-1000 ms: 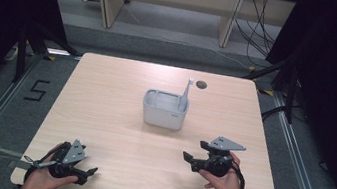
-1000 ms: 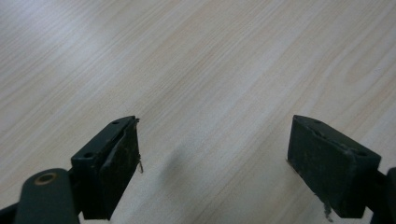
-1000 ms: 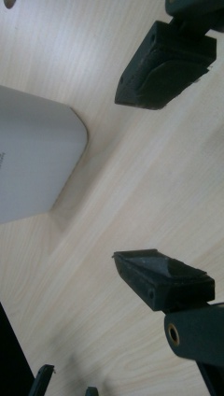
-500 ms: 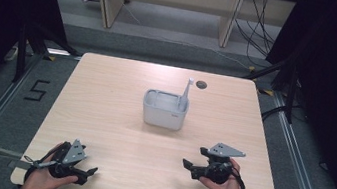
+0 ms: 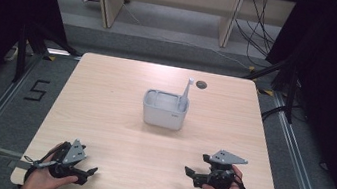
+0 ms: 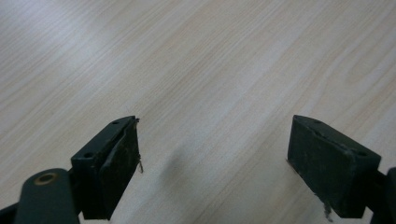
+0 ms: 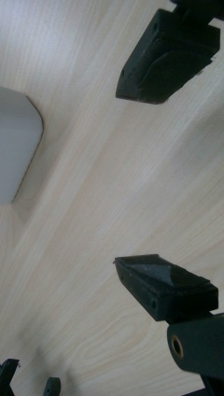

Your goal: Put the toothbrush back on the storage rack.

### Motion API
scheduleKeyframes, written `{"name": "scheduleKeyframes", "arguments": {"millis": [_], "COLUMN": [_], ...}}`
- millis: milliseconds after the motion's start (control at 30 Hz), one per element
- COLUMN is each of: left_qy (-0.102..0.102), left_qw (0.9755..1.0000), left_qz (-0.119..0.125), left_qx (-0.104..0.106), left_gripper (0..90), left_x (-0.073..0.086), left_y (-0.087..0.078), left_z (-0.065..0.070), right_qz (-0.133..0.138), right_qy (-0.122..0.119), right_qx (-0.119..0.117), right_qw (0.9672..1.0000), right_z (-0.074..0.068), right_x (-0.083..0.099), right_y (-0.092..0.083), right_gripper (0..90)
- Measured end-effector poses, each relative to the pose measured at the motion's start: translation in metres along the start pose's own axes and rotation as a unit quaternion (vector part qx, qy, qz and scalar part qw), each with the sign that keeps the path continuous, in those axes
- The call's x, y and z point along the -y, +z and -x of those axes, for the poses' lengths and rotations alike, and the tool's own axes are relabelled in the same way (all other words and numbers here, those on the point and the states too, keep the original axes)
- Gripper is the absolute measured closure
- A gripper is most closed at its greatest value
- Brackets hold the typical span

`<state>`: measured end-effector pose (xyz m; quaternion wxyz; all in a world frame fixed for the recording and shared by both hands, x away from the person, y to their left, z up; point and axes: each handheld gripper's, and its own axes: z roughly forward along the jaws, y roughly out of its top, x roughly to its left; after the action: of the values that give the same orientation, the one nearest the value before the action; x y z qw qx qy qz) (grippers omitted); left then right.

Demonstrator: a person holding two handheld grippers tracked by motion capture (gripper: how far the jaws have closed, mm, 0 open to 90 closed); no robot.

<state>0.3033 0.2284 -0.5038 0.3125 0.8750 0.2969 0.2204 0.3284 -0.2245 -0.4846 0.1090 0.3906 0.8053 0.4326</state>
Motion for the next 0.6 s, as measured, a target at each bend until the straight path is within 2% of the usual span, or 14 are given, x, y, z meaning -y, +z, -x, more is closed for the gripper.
{"name": "scheduleKeyframes", "arguments": {"millis": [33,67,100,133,167,200,233,267,300,333,433,500,600], "left_qy": [0.0,0.001,0.0,0.0,-0.001,0.0,0.0,-0.002,-0.005,-0.004,-0.004,-0.004,-0.005], "left_qw": [1.0,1.0,1.0,1.0,1.0,1.0,1.0,1.0,1.0,1.0,1.0,1.0,1.0], "left_qz": [0.0,0.0,0.0,0.0,0.0,0.001,0.001,0.001,0.001,0.0,0.0,0.0,0.0], "left_qx": [0.0,0.0,-0.001,0.0,-0.001,-0.002,-0.002,-0.002,-0.002,-0.002,0.0,-0.001,0.0], "left_gripper": [16.2,16.2,16.2,16.2,16.2,16.2,16.2,16.2,16.2,16.2,16.2,16.2,16.2], "left_x": [0.0,0.0,0.0,0.0,0.0,0.0,0.0,0.0,0.0,0.0,0.0,0.0,0.0], "left_y": [0.0,0.0,0.0,0.0,0.0,0.0,0.0,0.0,0.0,0.0,0.0,0.0,0.0], "left_z": [0.0,0.0,0.0,0.0,0.0,0.0,0.0,0.0,0.001,0.0,0.0,0.0,0.001], "right_qz": [0.004,-0.003,-0.005,-0.005,-0.007,-0.006,-0.007,-0.008,-0.009,-0.014,-0.015,-0.023,-0.02], "right_qy": [-0.01,-0.005,-0.006,-0.013,0.0,-0.013,-0.021,-0.007,-0.022,0.0,-0.025,-0.013,-0.026], "right_qx": [0.0,0.003,-0.003,0.002,-0.004,0.007,0.008,0.0,0.005,-0.002,0.008,0.004,0.011], "right_qw": [0.9999,1.0,1.0,0.9999,1.0,0.9999,0.9997,0.9999,0.9997,0.9999,0.9996,0.9996,0.9994], "right_z": [0.001,0.0,0.0,0.0,-0.003,-0.002,-0.001,-0.004,-0.003,-0.006,-0.005,-0.008,-0.008], "right_x": [0.001,0.002,0.004,0.005,0.006,0.007,0.007,0.009,0.009,0.011,0.012,0.013,0.014], "right_y": [0.001,0.0,0.001,0.001,0.001,0.0,0.0,0.0,-0.001,-0.001,-0.001,-0.001,-0.002], "right_gripper": [16.6,16.6,16.6,16.5,16.5,16.5,16.4,16.3,16.3,16.3,16.3,16.3,16.3]}}
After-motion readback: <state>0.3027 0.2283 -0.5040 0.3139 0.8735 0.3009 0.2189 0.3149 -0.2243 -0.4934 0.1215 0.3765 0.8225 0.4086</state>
